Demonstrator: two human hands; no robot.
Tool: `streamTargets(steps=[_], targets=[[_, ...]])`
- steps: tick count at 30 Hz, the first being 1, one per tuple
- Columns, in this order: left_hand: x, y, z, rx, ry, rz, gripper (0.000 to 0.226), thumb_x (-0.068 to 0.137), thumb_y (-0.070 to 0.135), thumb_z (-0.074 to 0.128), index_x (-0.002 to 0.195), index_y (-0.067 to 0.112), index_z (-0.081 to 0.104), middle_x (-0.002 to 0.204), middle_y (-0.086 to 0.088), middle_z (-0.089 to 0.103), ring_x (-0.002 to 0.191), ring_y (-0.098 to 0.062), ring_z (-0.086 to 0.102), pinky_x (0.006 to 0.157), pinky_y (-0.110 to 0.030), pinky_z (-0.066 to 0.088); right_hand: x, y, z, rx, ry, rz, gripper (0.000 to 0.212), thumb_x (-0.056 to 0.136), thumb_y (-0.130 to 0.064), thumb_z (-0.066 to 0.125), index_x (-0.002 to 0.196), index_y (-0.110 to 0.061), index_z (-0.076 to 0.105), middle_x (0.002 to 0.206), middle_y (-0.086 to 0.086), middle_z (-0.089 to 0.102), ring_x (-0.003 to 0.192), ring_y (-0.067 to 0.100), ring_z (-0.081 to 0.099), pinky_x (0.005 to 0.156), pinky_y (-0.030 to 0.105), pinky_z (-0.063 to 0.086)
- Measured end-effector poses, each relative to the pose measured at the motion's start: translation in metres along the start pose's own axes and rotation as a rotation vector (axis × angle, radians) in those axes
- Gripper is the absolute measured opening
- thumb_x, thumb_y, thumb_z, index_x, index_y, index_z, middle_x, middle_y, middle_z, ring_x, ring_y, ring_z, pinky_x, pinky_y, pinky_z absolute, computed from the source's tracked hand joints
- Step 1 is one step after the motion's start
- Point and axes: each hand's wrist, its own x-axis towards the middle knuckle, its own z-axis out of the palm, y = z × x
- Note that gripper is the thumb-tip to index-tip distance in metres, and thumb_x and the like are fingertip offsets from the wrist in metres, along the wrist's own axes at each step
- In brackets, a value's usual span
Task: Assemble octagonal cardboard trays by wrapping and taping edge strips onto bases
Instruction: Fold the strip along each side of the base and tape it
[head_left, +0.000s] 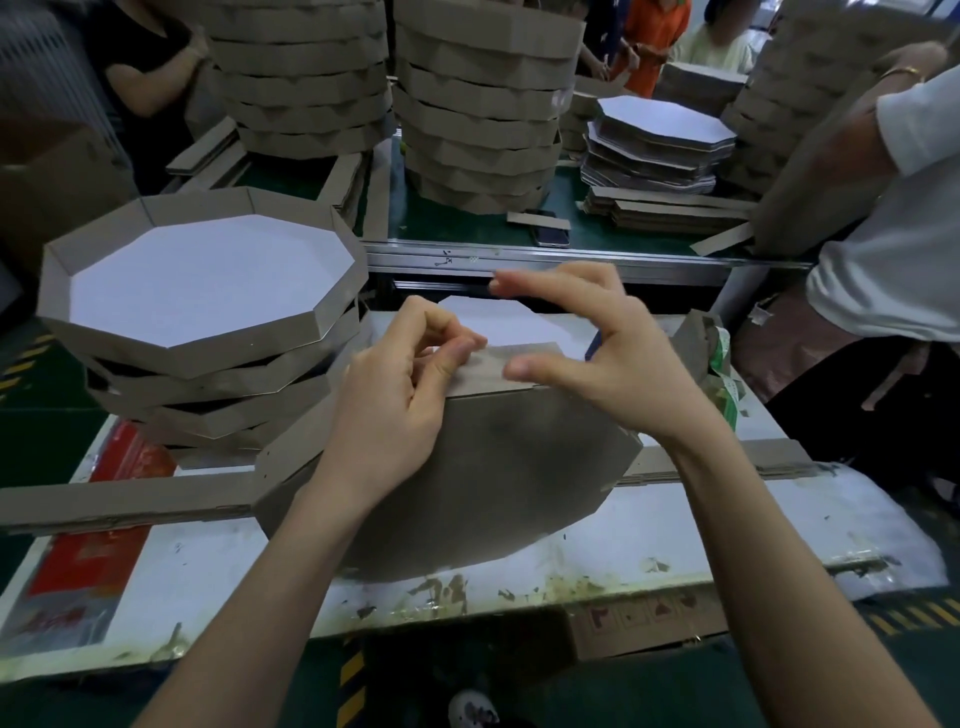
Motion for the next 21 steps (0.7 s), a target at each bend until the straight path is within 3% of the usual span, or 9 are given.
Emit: streamTargets(steps=[2, 4, 6, 11, 13, 15, 17, 19, 21], targets=[[0.000, -0.001, 0.000, 0.002, -0.006, 0.004, 0.014, 0.100, 0.029, 0.049, 0.100, 0.016, 0.054, 0.102, 0.011, 0.070, 0.099, -0.006, 0.066, 0.086, -0.041, 0.056, 0.001, 0.000, 0.001, -0.053, -0.049, 0.013, 0.050, 0.080, -0.033, 0.081, 0.127, -0.028, 0.065, 0.118, -0.013, 0.067, 0.119, 0.013, 0.044, 0.106, 0.042, 0.037], [-0.001, -0.002, -0.001, 0.000, -0.005, 0.003, 0.014, 0.099, 0.031, 0.049, 0.100, 0.018, 0.054, 0.101, 0.011, 0.070, 0.099, -0.006, 0.066, 0.086, -0.040, 0.056, 0.002, 0.000, 0.003, -0.083, -0.036, 0.016, 0.032, 0.080, -0.034, 0.080, 0.111, -0.031, 0.072, 0.105, -0.020, 0.068, 0.113, 0.009, 0.047, 0.104, 0.050, 0.035], [-0.001, -0.001, -0.001, 0.004, -0.005, -0.003, 0.013, 0.100, 0.031, 0.049, 0.100, 0.019, 0.053, 0.101, 0.011, 0.070, 0.099, -0.005, 0.066, 0.085, -0.040, 0.056, 0.002, -0.001, 0.005, -0.094, -0.020, -0.007, 0.015, 0.082, -0.033, 0.078, 0.095, -0.038, 0.072, 0.090, -0.028, 0.064, 0.103, 0.002, 0.050, 0.104, 0.047, 0.032], [-0.001, -0.002, 0.000, -0.008, 0.033, -0.042, 0.014, 0.099, 0.030, 0.052, 0.103, 0.019, 0.059, 0.103, 0.011, 0.069, 0.098, -0.005, 0.067, 0.087, -0.039, 0.056, 0.001, -0.002, 0.006, -0.035, 0.008, 0.088, 0.019, 0.084, -0.027, 0.078, 0.080, -0.044, 0.069, 0.077, -0.026, 0.065, 0.092, 0.005, 0.054, 0.094, 0.045, 0.042], [-0.001, -0.001, 0.001, -0.004, 0.053, -0.048, 0.015, 0.098, 0.028, 0.055, 0.109, 0.019, 0.061, 0.107, 0.013, 0.067, 0.100, -0.004, 0.066, 0.089, -0.036, 0.055, 0.000, -0.004, 0.004, -0.016, 0.041, 0.123, 0.021, 0.084, -0.025, 0.078, 0.080, -0.044, 0.070, 0.076, -0.024, 0.066, 0.091, 0.010, 0.057, 0.085, 0.036, 0.047], [-0.003, 0.003, 0.006, 0.009, 0.065, -0.029, 0.022, 0.095, 0.026, 0.062, 0.116, 0.020, 0.059, 0.114, 0.016, 0.065, 0.105, 0.003, 0.062, 0.091, -0.031, 0.053, 0.000, -0.005, 0.003, -0.015, 0.095, 0.118, 0.016, 0.086, -0.022, 0.076, 0.083, -0.037, 0.072, 0.076, -0.024, 0.067, 0.082, 0.004, 0.060, 0.073, 0.019, 0.046], [-0.005, 0.008, 0.011, -0.029, 0.042, -0.032, 0.047, 0.088, 0.028, 0.071, 0.129, 0.021, 0.051, 0.126, 0.012, 0.061, 0.105, 0.007, 0.062, 0.094, -0.030, 0.053, 0.000, -0.007, 0.005, 0.001, 0.149, 0.144, 0.010, 0.087, -0.018, 0.075, 0.086, -0.027, 0.075, 0.075, -0.022, 0.067, 0.070, -0.003, 0.061, 0.065, 0.010, 0.043], [-0.005, 0.009, 0.010, -0.120, 0.002, -0.087, 0.094, 0.077, 0.032, 0.079, 0.151, 0.031, 0.022, 0.143, 0.007, 0.050, 0.101, 0.000, 0.066, 0.093, -0.030, 0.053, -0.002, -0.007, 0.006, -0.041, 0.226, 0.214, 0.005, 0.088, -0.017, 0.074, 0.088, -0.020, 0.077, 0.072, -0.021, 0.065, 0.066, -0.001, 0.060, 0.067, 0.015, 0.047], [-0.003, 0.006, 0.002, -0.046, -0.041, -0.098, 0.124, 0.069, 0.034, 0.085, 0.153, 0.041, -0.006, 0.153, 0.006, 0.037, 0.101, -0.001, 0.066, 0.094, -0.027, 0.051, -0.009, -0.004, 0.002, -0.062, 0.341, 0.320, 0.007, 0.090, -0.018, 0.071, 0.086, -0.019, 0.078, 0.069, -0.019, 0.065, 0.067, 0.003, 0.062, 0.070, 0.023, 0.053]])
